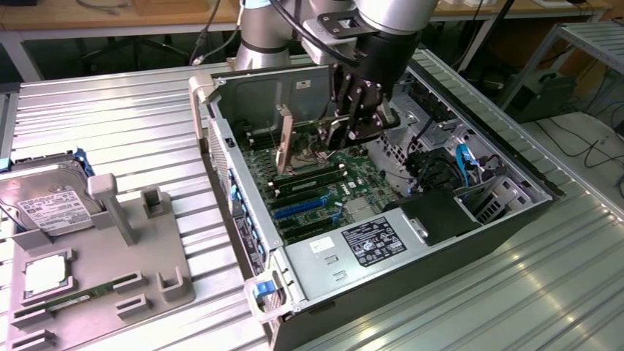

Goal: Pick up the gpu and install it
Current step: 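Insert the gpu into the slot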

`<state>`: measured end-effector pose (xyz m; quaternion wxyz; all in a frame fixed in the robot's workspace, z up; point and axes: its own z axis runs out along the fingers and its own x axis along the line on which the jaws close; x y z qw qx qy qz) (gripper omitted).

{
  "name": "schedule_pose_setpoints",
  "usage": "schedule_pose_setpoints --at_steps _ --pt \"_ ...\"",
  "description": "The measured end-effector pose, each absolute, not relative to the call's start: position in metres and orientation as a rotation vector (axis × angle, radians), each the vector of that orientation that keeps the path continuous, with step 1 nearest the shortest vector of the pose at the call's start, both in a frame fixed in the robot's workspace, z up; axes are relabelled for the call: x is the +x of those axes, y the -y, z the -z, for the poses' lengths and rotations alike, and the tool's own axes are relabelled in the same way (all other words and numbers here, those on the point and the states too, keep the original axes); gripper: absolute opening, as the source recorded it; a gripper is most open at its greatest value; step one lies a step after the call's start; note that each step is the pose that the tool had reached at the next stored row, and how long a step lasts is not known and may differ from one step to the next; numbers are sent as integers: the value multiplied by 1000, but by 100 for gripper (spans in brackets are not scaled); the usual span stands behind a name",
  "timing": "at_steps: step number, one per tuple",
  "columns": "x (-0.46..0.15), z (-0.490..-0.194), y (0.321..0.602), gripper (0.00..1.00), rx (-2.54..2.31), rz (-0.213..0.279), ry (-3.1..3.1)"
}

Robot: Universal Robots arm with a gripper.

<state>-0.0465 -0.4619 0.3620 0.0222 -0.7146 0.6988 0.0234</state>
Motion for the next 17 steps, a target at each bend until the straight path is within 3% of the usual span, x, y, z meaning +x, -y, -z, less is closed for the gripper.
schedule_pose_setpoints --at_steps 17 --pt "-52 -345 462 28 -2188 -71 -2189"
